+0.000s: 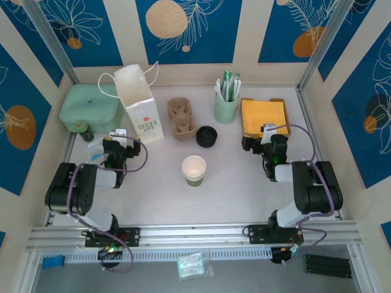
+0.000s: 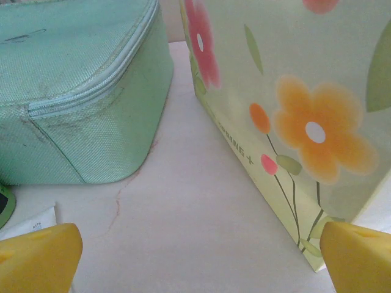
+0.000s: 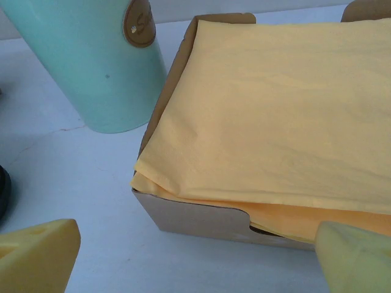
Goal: Pack the takeout coffee
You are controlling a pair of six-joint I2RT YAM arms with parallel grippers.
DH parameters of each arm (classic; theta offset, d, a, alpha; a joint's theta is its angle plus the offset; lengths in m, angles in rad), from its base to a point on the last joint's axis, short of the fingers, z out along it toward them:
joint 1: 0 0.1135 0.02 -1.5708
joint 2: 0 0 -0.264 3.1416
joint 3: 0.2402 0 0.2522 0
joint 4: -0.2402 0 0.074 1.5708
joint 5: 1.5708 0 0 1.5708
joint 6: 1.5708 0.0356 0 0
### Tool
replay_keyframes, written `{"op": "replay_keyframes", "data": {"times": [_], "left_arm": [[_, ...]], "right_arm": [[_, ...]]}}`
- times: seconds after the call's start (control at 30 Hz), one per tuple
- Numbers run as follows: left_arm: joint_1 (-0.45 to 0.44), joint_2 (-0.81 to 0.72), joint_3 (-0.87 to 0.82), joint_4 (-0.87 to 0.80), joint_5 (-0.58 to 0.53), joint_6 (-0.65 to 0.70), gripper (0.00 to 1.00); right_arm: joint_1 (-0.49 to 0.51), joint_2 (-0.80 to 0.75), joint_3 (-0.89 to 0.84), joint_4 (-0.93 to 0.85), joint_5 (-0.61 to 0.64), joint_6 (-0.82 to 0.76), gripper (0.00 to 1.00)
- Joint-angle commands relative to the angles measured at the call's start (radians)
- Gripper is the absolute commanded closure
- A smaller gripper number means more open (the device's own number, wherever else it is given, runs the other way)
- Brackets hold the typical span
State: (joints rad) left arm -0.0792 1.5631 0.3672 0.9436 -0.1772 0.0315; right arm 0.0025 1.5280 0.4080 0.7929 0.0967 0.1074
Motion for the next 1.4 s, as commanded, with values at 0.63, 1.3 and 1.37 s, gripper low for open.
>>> {"op": "replay_keyframes", "data": {"times": [0.63, 1.3, 1.37], "left_arm": [[-0.004, 0.003, -0.01, 0.032, -0.008, -0.013, 0.0], [-0.004, 0.005, 0.001, 0.016, -0.007, -0.016, 0.0], [-0.003, 0.006, 0.004, 0.007, -0.008, -0.018, 0.01]], "right_arm": [[-0.001, -0.003, 0.009, 0.013, -0.006, -0.007, 0.01], [-0.004, -0.002, 0.013, 0.009, -0.014, -0.005, 0.01], [-0.007, -0.003, 0.013, 0.008, -0.018, -0.002, 0.01]]}}
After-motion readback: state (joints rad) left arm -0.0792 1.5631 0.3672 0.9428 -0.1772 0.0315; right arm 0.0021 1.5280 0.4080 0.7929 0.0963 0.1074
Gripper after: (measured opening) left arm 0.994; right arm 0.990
